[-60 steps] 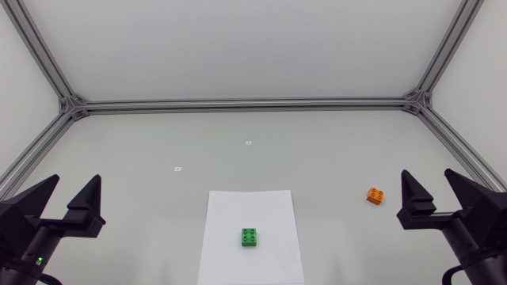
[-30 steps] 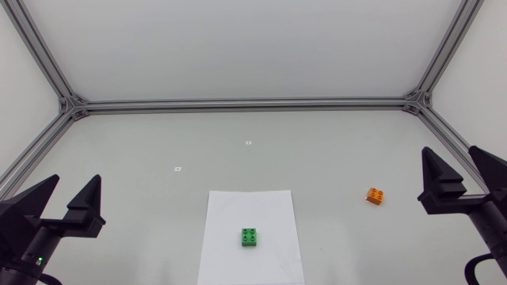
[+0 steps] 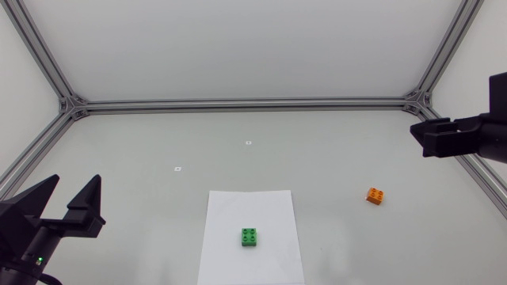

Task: Pick up the orange 2x2 brick with the right arm and stack it on top of the green 2x2 brick in the center

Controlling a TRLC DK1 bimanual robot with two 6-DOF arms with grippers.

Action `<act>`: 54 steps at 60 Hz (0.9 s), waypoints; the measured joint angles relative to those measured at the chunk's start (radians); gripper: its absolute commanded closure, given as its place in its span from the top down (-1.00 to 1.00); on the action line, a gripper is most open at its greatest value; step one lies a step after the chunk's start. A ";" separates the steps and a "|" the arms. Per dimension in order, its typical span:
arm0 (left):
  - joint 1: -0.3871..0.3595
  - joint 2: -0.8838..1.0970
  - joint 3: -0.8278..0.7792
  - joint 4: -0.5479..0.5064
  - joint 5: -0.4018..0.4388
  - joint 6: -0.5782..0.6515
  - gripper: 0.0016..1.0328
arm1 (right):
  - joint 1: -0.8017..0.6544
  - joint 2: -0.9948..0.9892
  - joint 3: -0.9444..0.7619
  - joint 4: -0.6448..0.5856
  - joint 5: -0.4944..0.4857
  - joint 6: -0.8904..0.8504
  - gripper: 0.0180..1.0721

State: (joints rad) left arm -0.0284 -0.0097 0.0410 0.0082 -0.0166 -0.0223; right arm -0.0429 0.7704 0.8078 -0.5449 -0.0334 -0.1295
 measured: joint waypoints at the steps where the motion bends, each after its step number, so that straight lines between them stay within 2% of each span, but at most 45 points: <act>1: 0.000 0.000 0.000 0.000 0.000 0.000 0.92 | -0.001 0.026 0.019 -0.024 -0.001 -0.011 0.90; 11: 0.000 0.000 0.000 0.000 0.000 0.000 0.92 | -0.093 0.226 0.099 -0.062 -0.087 -0.154 0.90; 18: 0.000 0.000 0.000 0.000 0.000 0.000 0.92 | -0.130 0.361 0.154 -0.150 -0.093 -0.293 0.90; 34: 0.000 0.000 0.000 0.000 0.000 0.000 0.92 | -0.169 0.579 0.220 -0.226 -0.138 -0.603 0.90; 44: 0.000 0.000 0.000 0.000 0.000 0.000 0.92 | -0.169 0.726 0.266 -0.302 -0.143 -0.748 0.91; 54: 0.000 0.000 0.000 0.000 0.000 0.000 0.92 | -0.167 0.829 0.280 -0.321 -0.143 -0.869 0.91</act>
State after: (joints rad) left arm -0.0284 -0.0097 0.0410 0.0082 -0.0166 -0.0227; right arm -0.2104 1.5993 1.0874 -0.8658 -0.1761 -0.9989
